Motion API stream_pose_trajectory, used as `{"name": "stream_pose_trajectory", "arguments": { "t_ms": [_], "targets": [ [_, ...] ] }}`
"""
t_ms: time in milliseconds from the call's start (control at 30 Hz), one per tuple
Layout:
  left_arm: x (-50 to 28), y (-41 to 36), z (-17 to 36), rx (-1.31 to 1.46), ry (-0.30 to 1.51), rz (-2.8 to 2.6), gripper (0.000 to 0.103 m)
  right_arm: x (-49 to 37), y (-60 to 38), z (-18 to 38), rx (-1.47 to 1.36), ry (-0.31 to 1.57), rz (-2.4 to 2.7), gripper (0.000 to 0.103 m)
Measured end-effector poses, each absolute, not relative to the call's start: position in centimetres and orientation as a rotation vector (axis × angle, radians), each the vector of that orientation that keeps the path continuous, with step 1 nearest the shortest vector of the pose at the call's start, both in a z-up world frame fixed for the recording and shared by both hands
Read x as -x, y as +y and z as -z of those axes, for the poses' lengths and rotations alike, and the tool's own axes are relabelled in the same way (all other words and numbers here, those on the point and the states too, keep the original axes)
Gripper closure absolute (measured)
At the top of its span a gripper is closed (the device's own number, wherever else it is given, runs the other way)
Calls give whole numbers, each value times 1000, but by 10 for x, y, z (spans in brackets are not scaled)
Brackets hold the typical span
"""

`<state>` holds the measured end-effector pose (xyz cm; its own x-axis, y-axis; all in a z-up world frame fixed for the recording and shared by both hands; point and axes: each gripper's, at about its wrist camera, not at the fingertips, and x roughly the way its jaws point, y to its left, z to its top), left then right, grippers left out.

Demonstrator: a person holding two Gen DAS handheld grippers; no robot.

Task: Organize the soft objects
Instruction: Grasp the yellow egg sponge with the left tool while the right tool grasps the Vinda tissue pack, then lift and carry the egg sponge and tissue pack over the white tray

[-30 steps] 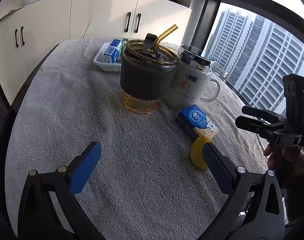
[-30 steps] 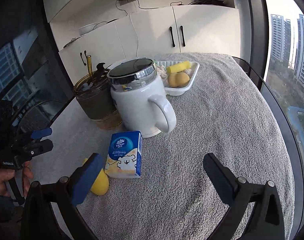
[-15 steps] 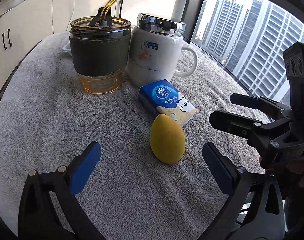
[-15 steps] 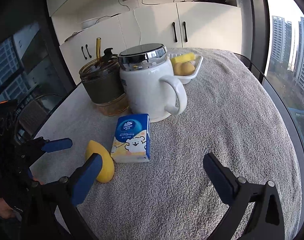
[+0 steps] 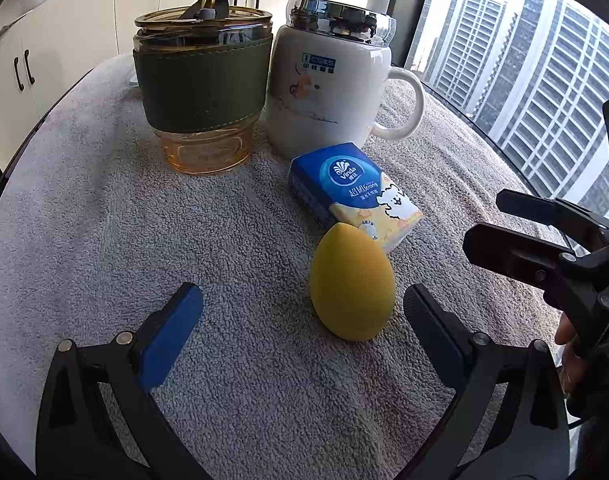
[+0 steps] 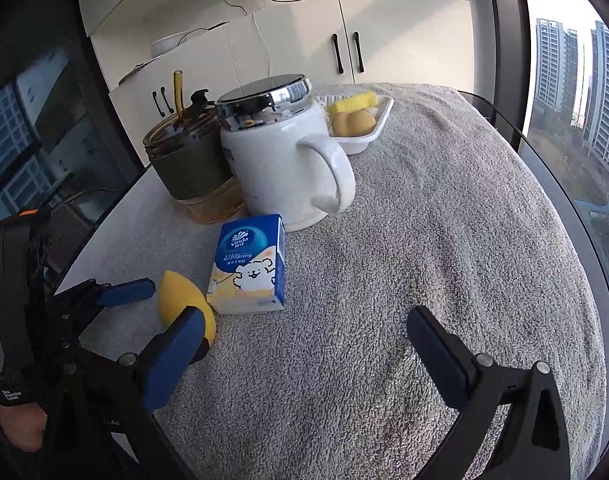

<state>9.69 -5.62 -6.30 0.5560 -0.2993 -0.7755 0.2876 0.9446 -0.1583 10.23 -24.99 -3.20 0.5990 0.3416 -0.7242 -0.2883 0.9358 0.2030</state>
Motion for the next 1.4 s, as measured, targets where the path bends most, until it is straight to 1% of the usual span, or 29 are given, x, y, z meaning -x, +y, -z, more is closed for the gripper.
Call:
{"name": "stream_pose_trajectory", "arguments": {
  "t_ms": [67,133,200,267,300,333,400,667,867,933,1033,1067,1100,1133,1400],
  "targets": [
    [-97,-55,62,22,913,349,4,-104,-249,33,-61,858,-368,0],
    [-96,-53,60,31,898,362,27,-106,-246,33,-52,861,-371,0],
    [-96,-55,59,29,900,387,36,-109,-242,33,-40,863,-377,0],
    [-95,-60,59,6,896,404,43,-112,-239,35,-37,869,-380,0],
    [-93,-62,59,5,895,413,49,-113,-238,35,-36,873,-383,0],
    [-93,-62,57,15,893,430,59,-115,-235,36,-32,877,-388,0],
    [-91,-61,53,18,882,438,64,-120,-230,37,-25,884,-398,0],
    [-78,-30,35,53,844,428,66,-139,-206,39,1,913,-446,2],
    [-62,-4,34,64,829,384,66,-145,-189,48,59,949,-428,12],
    [-63,1,37,67,832,369,66,-147,-182,53,85,964,-412,19],
    [-76,7,45,73,862,370,66,-148,-170,58,167,958,-367,28],
    [-77,6,49,77,871,374,66,-146,-168,57,175,954,-368,29],
    [-77,7,51,82,876,378,66,-145,-168,55,166,950,-377,39],
    [-77,7,52,85,876,381,66,-144,-168,53,164,948,-373,47],
    [-77,14,38,89,834,378,66,-116,-182,27,161,910,-377,48]
  ]
}}
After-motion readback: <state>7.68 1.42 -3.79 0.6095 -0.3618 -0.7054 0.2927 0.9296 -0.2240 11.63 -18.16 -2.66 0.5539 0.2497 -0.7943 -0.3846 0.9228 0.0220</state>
